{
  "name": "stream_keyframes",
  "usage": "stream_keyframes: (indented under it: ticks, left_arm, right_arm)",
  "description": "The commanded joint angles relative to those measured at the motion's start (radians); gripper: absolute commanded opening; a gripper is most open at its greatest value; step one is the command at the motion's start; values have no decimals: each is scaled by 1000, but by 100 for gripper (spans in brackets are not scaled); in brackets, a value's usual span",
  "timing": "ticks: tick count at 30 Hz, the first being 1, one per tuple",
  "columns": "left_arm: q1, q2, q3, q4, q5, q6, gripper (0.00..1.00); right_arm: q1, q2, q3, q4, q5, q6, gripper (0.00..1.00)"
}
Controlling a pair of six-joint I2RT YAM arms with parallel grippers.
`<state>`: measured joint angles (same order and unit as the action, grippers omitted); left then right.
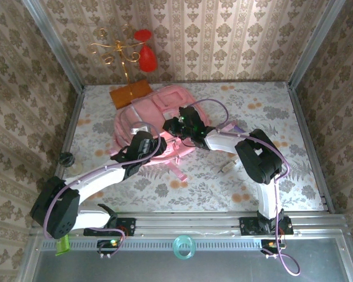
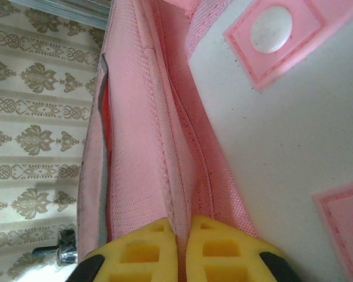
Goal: Pack the student bag
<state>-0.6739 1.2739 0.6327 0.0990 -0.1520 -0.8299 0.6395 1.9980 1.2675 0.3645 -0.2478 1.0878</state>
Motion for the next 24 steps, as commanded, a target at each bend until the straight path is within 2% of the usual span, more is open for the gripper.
stream_keyframes:
  ticks: [1, 6, 12, 19, 24]
  left_arm:
    - [3, 3, 6, -19, -69, 1, 54]
    - [34, 16, 43, -32, -87, 43, 54]
    - [46, 40, 89, -47, -105, 96, 46]
    - [14, 101, 108, -46, -109, 78, 46]
    - [-6, 148, 116, -15, -110, 63, 50]
  right_arm:
    - [7, -38, 13, 154, -28, 22, 5]
    - [8, -42, -6, 169, -30, 27, 5]
    - [14, -51, -16, 177, -38, 32, 5]
    - [15, -51, -16, 190, -42, 48, 5]
    - [25, -55, -9, 211, -50, 66, 5]
